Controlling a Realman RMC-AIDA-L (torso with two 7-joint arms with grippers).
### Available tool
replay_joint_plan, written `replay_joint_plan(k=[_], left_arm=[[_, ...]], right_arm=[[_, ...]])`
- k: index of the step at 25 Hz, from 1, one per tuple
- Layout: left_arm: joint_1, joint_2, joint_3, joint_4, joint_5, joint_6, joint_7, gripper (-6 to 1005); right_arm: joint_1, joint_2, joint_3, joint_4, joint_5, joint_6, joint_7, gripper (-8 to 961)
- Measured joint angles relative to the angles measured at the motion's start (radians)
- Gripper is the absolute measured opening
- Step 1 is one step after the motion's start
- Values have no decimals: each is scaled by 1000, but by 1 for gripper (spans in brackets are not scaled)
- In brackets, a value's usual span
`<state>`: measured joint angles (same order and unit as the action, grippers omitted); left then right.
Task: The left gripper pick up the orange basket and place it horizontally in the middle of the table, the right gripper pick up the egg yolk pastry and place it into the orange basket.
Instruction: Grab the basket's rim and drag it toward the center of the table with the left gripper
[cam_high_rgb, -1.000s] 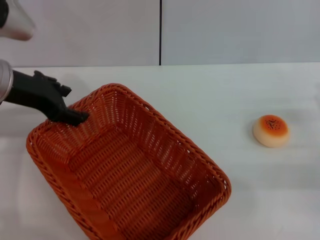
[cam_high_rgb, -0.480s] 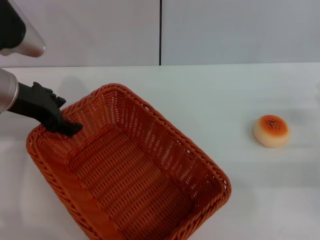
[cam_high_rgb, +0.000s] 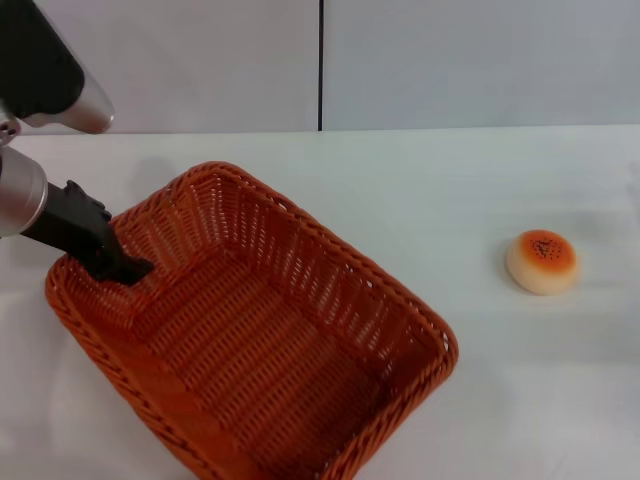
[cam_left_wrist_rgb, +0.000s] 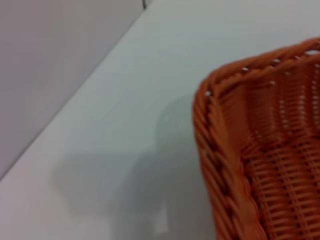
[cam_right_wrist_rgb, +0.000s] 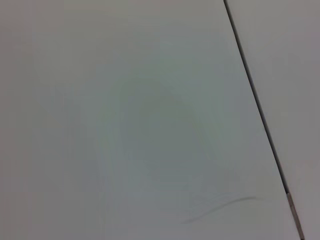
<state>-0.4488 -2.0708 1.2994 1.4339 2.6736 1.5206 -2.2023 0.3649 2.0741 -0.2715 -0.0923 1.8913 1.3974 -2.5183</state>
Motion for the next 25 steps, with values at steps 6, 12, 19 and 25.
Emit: replay_joint_plan(k=[6,12,19,25], left_arm=[[1,-1,63,31,38,12,-36,486],[11,-1,76,108,42,14,-105,333],[0,-2,71,138,36,12,-245,276],[-22,-2,58,120,40,10,-435,231]], right_arm=[[3,-1,0,-6,0,-18,-1,579],[3,0,0,-15,0,-18,-1,579],[1,-3,10,-61,0,-20,13,578],[7,-6,44,-147,0,-39,78,578]])
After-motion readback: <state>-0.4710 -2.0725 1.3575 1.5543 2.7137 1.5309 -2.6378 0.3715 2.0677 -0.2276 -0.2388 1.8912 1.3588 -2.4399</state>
